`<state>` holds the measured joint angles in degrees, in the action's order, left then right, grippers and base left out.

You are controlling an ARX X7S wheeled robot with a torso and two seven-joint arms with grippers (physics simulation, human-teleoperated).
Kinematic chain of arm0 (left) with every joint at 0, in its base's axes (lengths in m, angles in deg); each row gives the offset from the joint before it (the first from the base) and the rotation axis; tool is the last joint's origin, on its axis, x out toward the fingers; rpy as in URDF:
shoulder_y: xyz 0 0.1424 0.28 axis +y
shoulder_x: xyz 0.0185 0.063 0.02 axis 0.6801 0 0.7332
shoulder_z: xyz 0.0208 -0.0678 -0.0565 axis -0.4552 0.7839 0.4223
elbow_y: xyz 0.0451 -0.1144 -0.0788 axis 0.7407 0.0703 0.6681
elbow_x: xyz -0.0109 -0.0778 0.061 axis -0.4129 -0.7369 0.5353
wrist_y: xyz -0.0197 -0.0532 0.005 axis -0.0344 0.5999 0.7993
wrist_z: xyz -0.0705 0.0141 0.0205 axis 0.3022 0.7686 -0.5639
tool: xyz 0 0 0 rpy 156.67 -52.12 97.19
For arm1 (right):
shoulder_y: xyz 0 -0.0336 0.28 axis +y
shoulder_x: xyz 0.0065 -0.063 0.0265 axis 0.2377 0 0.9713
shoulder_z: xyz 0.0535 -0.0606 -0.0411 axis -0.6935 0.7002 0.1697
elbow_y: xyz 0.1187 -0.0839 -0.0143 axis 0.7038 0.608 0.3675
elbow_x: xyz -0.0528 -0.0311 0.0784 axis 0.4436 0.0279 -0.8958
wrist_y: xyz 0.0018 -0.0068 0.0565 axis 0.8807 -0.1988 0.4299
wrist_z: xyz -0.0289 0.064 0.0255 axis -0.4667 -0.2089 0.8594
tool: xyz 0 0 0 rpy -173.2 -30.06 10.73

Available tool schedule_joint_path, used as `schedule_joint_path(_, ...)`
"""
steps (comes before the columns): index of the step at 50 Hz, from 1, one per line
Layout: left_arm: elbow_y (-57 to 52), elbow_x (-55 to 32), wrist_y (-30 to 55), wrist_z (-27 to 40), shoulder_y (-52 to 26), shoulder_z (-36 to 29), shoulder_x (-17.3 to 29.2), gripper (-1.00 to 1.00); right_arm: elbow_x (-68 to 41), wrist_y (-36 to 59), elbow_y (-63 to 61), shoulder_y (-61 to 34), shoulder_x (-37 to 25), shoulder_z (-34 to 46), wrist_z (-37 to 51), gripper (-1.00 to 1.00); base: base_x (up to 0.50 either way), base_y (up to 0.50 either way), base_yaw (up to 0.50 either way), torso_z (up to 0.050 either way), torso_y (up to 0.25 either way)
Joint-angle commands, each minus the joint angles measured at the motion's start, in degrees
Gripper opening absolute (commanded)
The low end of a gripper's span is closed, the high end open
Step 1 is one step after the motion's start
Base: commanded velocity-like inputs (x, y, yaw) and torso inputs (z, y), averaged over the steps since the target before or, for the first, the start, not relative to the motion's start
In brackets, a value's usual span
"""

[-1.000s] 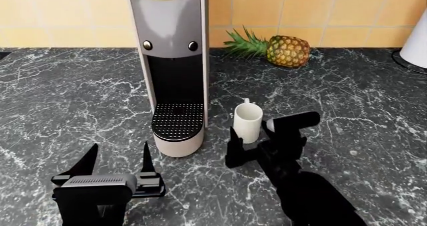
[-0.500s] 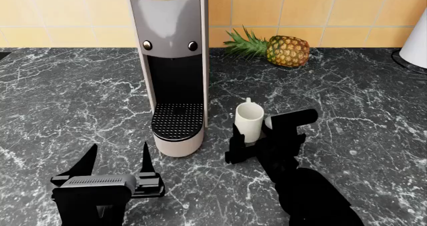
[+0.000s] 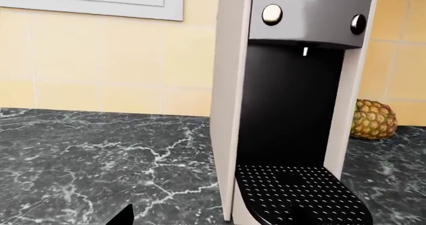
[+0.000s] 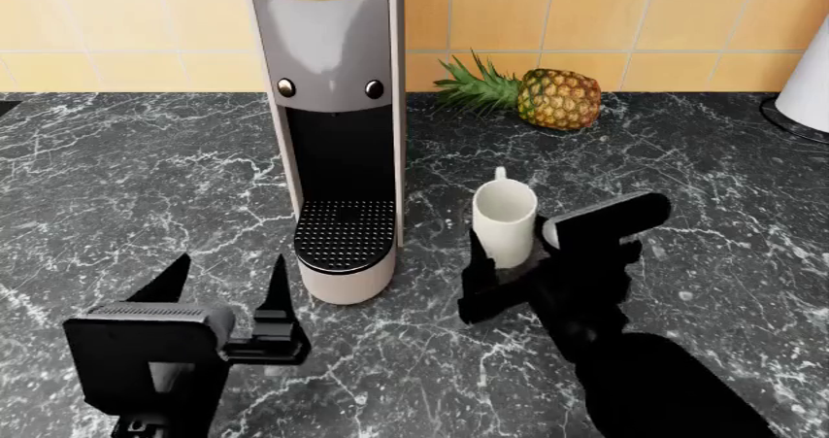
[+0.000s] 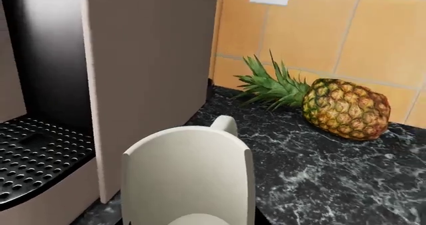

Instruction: A wet mug is on the counter and needs to be dried. Pick it up and place it upside down in the open cabinet.

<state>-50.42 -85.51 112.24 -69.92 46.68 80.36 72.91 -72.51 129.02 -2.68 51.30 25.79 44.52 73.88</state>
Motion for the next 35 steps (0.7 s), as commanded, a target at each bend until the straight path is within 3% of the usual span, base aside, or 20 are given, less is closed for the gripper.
schedule_joint_path(1, -4.3, -23.0, 18.1, -0.4, -9.7, 7.9, 7.8, 1.0, 3.8, 10.3, -13.9, -6.4, -9.2, 4.6, 2.6, -1.0, 0.0, 0.0, 0.0, 0.0, 0.0)
schedule_joint_path(13, -0.1, -42.9, 27.6, -0.3, -18.2, 14.1, 15.9, 1.0, 21.6, 8.4, -19.9, -20.6, -19.7, 27.8, 4.0, -1.0, 0.0, 0.0, 0.0, 0.0, 0.0)
schedule_joint_path(21, 2.3, -47.9, 29.3, -1.3, -20.3, 15.1, 18.7, 1.0, 36.0, 4.1, -19.3, -29.3, -24.0, 42.7, 4.9, -1.0, 0.0, 0.0, 0.0, 0.0, 0.0)
schedule_joint_path(35, 9.3, -61.1, 32.8, -3.8, -25.1, 16.9, 25.3, 1.0, 59.3, -9.5, -13.8, -35.8, -30.7, 58.1, 7.7, -1.0, 0.0, 0.0, 0.0, 0.0, 0.0)
